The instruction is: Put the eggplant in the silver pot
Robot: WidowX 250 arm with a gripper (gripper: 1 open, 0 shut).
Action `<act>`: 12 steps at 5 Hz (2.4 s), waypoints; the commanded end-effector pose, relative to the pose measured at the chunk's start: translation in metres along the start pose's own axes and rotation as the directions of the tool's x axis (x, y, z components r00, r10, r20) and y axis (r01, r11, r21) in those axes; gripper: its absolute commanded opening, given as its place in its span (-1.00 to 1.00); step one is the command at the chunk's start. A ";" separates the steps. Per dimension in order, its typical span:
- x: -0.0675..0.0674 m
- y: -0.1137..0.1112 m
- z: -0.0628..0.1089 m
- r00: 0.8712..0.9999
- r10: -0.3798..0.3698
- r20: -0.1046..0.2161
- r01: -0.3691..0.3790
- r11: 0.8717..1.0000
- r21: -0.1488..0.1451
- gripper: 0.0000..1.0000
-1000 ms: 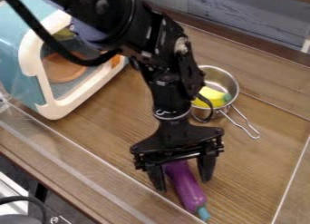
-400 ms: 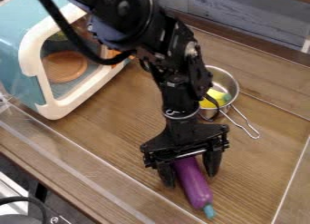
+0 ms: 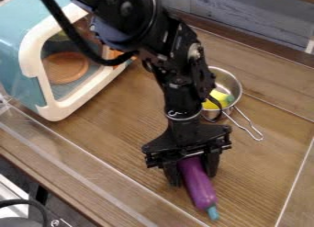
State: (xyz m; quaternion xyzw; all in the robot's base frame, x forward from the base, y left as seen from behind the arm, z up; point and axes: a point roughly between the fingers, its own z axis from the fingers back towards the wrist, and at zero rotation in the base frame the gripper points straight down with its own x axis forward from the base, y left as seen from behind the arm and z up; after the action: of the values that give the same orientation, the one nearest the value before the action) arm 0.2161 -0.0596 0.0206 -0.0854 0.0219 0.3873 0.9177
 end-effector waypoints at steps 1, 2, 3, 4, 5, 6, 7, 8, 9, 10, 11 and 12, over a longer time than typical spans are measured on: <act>0.001 -0.008 0.016 1.000 -0.013 0.023 0.013 1.000 0.000 -1.00; -0.005 -0.004 0.026 0.999 -0.030 0.019 0.030 1.000 0.007 -1.00; -0.012 0.000 0.037 0.999 -0.051 0.014 0.051 0.999 0.013 -1.00; -0.010 -0.006 0.037 0.999 -0.040 0.013 0.040 0.999 0.015 -1.00; -0.008 -0.010 0.034 1.000 -0.025 0.014 0.025 1.000 0.017 -1.00; -0.007 -0.015 0.033 1.000 -0.012 0.015 0.012 1.000 0.019 -1.00; -0.010 -0.010 0.035 1.000 -0.022 0.011 0.022 0.999 0.023 -1.00; -0.014 -0.005 0.037 1.000 -0.030 0.007 0.030 0.999 0.026 -1.00; -0.015 -0.011 0.040 0.997 -0.073 -0.001 0.073 0.997 0.033 -1.00; -0.016 -0.017 0.043 0.993 -0.115 -0.009 0.116 0.992 0.040 -1.00; -0.010 -0.012 0.044 0.990 -0.141 -0.016 0.142 0.989 0.043 -1.00; -0.005 -0.007 0.044 0.986 -0.164 -0.022 0.165 0.985 0.045 -1.00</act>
State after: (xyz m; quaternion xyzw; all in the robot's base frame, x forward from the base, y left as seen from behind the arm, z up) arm 0.2098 -0.0600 0.0588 -0.0608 0.0447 0.3075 0.9486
